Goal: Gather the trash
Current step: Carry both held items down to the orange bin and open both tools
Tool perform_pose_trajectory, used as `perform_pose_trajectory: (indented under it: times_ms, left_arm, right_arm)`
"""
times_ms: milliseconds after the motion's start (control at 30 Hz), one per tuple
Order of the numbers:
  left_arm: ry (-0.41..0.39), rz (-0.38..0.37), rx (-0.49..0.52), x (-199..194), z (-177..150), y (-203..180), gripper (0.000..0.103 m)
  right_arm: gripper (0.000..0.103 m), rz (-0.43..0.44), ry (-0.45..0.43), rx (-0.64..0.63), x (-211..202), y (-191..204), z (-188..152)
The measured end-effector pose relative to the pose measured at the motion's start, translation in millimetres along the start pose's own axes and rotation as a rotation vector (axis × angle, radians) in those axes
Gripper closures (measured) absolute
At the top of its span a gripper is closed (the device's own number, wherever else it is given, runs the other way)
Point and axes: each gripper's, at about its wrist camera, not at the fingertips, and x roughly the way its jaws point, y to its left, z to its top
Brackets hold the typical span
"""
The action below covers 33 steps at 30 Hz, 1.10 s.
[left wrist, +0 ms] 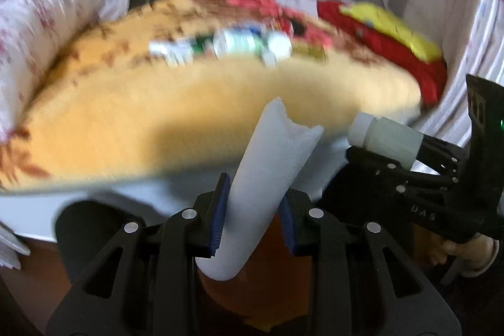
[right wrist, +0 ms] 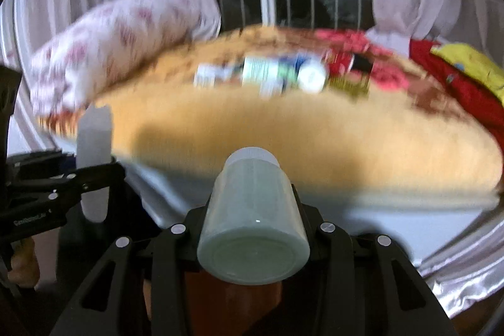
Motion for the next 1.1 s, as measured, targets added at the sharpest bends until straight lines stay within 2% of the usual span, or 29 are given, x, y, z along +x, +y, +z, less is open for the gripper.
perform_pose_trajectory:
  times_ms: [100, 400, 700, 767, 800, 833, 867, 900, 1100]
  left_arm:
    - [0.079, -0.006, -0.020, 20.3, -14.6, 2.1, 0.074]
    - [0.256, 0.000, -0.090, 68.6, -39.2, 13.5, 0.074]
    - [0.318, -0.002, -0.117, 82.0, -50.1, 23.8, 0.073]
    - [0.329, -0.003, -0.127, 83.3, -51.9, 26.7, 0.068]
    - [0.339, 0.010, -0.132, 84.1, -53.1, 28.5, 0.060]
    - [0.350, 0.020, -0.138, 85.2, -54.0, 29.9, 0.044]
    - [0.355, 0.028, -0.144, 86.0, -54.4, 30.2, 0.038]
    - [0.354, 0.028, -0.152, 87.6, -52.5, 28.6, 0.035]
    - [0.352, 0.008, -0.161, 81.9, -50.2, 30.7, 0.035]
  right_arm:
    - [0.062, 0.009, 0.089, 0.019, 15.1, -3.7, -20.3]
    - [0.062, 0.014, 0.177, 0.032, 35.1, -2.8, -44.7]
    - [0.062, 0.036, 0.248, 0.007, 54.9, 7.4, -53.1]
    - [0.062, 0.038, 0.271, -0.002, 60.3, 8.8, -54.2]
    - [0.061, 0.036, 0.292, -0.011, 64.4, 10.0, -55.0]
    - [0.050, 0.032, 0.301, -0.013, 66.3, 10.3, -55.4]
    - [0.039, 0.027, 0.310, -0.017, 68.2, 10.7, -55.4]
    - [0.039, 0.021, 0.306, -0.020, 68.0, 10.9, -54.9]
    - [0.040, 0.006, 0.268, -0.007, 58.9, 4.8, -48.1]
